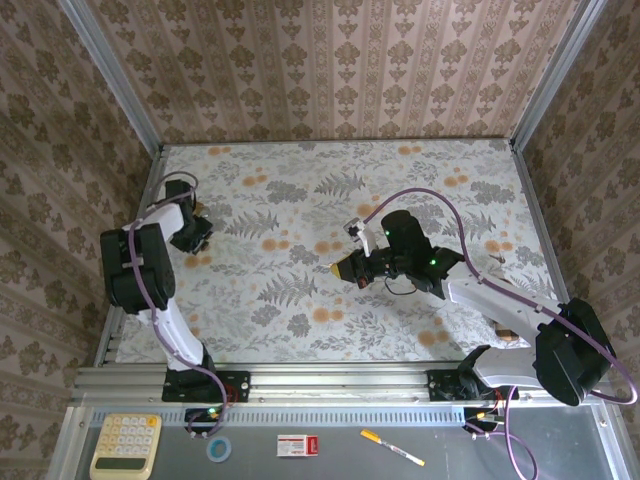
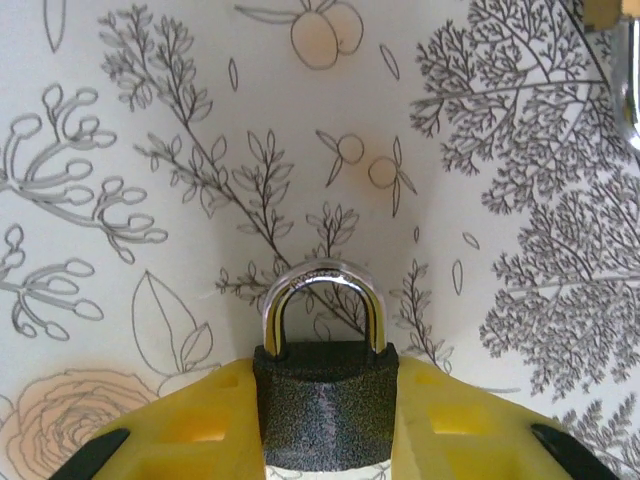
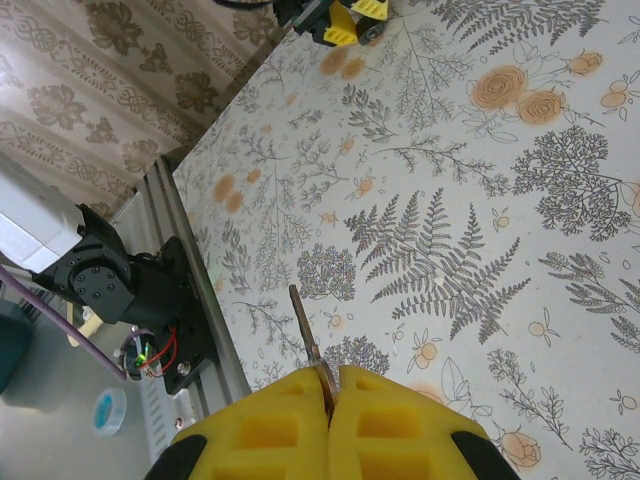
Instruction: Unlock with the key
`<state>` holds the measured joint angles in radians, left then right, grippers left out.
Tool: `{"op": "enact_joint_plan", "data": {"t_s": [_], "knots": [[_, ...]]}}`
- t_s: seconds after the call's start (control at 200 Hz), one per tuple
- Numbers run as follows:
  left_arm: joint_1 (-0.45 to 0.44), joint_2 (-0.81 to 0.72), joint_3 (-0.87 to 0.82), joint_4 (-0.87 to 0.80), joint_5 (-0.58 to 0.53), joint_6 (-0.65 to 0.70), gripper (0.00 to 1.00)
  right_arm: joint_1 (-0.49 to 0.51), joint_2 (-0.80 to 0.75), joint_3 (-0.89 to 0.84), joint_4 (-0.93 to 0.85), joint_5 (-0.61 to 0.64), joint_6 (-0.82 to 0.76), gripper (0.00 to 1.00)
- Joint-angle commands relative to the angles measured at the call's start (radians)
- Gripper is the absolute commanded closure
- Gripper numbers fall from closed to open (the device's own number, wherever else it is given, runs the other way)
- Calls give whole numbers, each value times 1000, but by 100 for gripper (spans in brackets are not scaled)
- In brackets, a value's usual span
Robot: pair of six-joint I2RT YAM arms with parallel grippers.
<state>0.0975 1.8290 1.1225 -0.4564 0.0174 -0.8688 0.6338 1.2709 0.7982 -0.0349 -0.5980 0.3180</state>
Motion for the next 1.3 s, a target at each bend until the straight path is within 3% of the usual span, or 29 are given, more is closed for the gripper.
{"op": "enact_joint_plan", "data": {"t_s": [0.0,0.2,0.385,0.62,0.82,0.955,1.295], "knots": [[-36,-39,-155,214,272,-94,87,7,15,36,13,9,25,100],[-50,-264,-439,624,417,-363,88,14,70,90,-1,26,17,100],[-115,-527,-594,736,412,-530,90,55,161,162,-30,63,-18,100],[-222,-839,-674,596,325,-662,92,130,306,317,-133,133,-119,100],[-311,-1015,-673,424,219,-700,93,183,402,436,-177,138,-167,100],[-341,-1061,-662,352,187,-701,93,213,449,492,-183,180,-165,100],[-425,-1077,-678,352,120,-763,94,224,498,440,75,279,-16,100]]}}
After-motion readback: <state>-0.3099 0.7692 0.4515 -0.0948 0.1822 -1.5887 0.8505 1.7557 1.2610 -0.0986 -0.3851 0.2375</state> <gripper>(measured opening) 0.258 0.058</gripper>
